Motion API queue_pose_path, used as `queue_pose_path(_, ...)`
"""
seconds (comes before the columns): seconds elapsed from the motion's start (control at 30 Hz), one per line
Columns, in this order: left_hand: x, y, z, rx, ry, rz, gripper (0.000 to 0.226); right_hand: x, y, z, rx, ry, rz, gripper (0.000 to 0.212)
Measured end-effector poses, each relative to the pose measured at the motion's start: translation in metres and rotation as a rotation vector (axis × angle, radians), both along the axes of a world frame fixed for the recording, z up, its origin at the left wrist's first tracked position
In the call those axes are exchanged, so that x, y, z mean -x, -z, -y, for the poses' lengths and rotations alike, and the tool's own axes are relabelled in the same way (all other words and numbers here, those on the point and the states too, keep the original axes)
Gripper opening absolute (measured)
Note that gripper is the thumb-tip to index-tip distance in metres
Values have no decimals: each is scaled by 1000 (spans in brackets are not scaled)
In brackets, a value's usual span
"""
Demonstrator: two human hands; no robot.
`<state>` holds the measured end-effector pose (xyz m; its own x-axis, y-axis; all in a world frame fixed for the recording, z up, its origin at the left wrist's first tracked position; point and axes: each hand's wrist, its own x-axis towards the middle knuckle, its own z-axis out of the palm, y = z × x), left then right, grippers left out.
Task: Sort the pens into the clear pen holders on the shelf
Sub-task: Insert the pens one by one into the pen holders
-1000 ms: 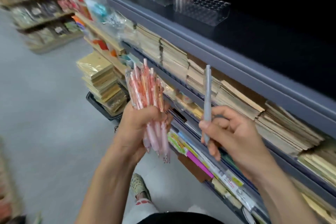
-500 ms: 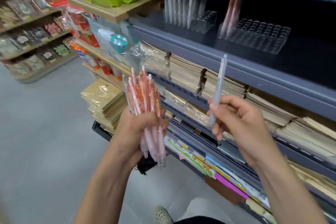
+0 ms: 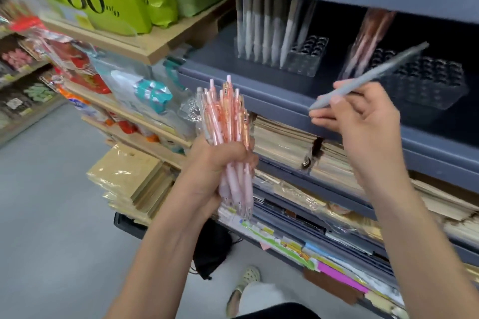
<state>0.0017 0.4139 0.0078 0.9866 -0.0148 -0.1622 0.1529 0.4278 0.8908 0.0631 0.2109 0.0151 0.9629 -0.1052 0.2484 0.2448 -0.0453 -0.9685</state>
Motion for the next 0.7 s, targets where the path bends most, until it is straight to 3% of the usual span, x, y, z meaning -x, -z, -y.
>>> queue_pose_path(0.2, -57, -2, -21, 31, 70, -37, 41, -59, -10, -28, 49, 177, 123, 20)
queue_pose_path(0.4, -87, 3, -30, 121, 139, -69, 45, -94, -14, -41, 186, 321, 193, 11)
queue_pose_path(0.47, -95, 4, -32, 127, 172, -89, 44, -103, -16, -42, 310, 355, 178, 7)
queue_pose_path(0.57, -105, 4, -34, 123, 216, -103, 40, -115, -21, -40, 616, 448, 111, 25)
queue_pose_path(0.7, -113, 0, -38, 137, 273, -104, 39, -125, -33, -44, 704, 448, 18, 11)
